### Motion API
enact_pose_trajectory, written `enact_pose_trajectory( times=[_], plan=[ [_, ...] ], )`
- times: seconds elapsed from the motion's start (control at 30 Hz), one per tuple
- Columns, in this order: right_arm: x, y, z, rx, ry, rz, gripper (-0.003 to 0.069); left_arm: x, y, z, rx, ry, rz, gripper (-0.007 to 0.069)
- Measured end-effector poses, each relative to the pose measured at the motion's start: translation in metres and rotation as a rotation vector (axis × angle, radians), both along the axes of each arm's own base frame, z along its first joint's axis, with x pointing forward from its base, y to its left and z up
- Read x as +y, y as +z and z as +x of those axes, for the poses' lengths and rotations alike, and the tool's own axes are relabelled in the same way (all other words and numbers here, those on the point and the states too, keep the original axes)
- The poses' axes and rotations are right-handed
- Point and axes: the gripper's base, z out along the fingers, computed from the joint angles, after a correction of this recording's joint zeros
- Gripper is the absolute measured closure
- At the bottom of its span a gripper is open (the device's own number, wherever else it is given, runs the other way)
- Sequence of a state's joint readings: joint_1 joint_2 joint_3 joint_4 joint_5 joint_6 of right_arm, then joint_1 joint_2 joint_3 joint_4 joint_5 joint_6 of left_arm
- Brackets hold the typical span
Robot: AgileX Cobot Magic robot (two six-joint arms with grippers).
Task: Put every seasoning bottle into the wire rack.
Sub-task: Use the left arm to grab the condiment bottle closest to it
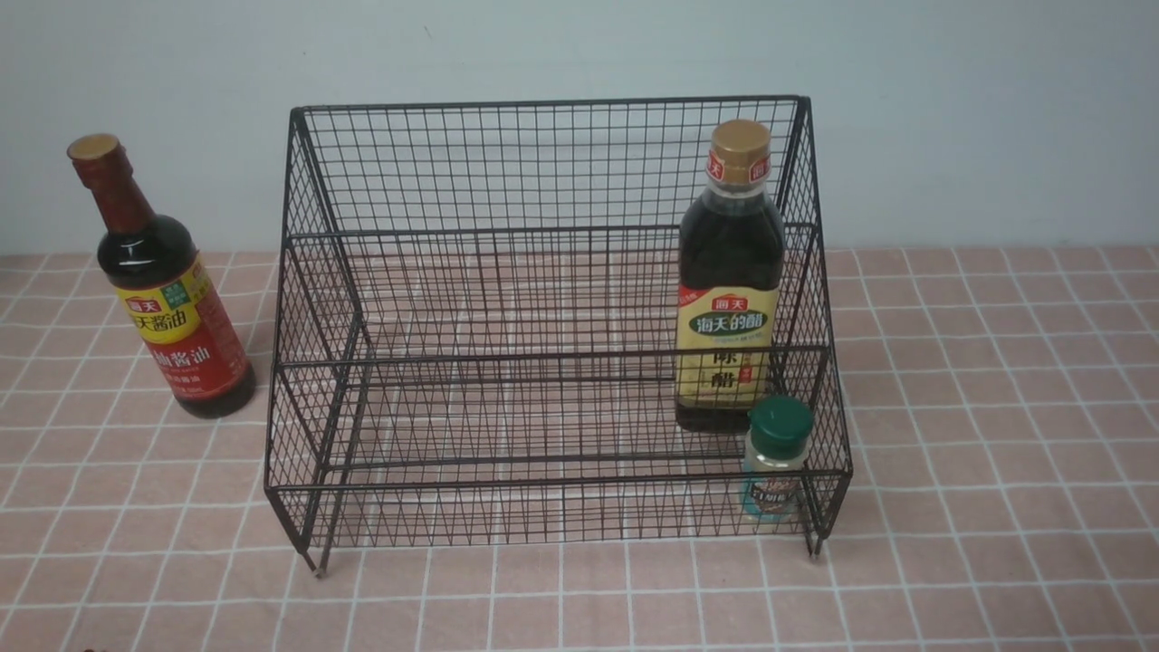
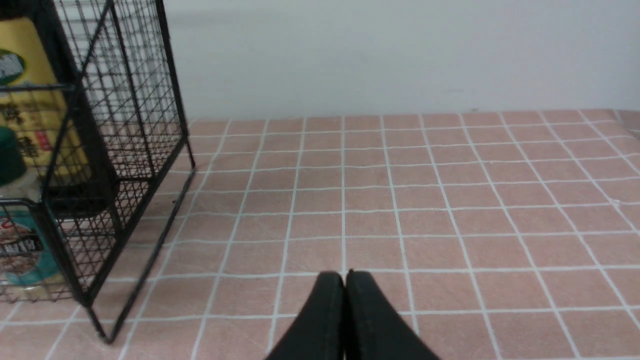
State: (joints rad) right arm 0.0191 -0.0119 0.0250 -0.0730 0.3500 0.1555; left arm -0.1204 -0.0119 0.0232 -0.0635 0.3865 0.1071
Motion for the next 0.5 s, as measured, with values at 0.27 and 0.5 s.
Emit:
enact_pose_trajectory(
  times=[0.27, 0.5],
  plan=[
    [0.0005, -0.0004, -0.0002, 0.007, 0.001, -0.037, 0.0673, 0.0, 0.0, 0.0, 0.0, 0.0, 0.0, 0.0631],
    [0.0008, -0.0005, -0.0002, 0.008, 0.002, -0.024, 0.0673, 0.0, 0.0, 0.0, 0.0, 0.0, 0.0, 0.0631]
  ],
)
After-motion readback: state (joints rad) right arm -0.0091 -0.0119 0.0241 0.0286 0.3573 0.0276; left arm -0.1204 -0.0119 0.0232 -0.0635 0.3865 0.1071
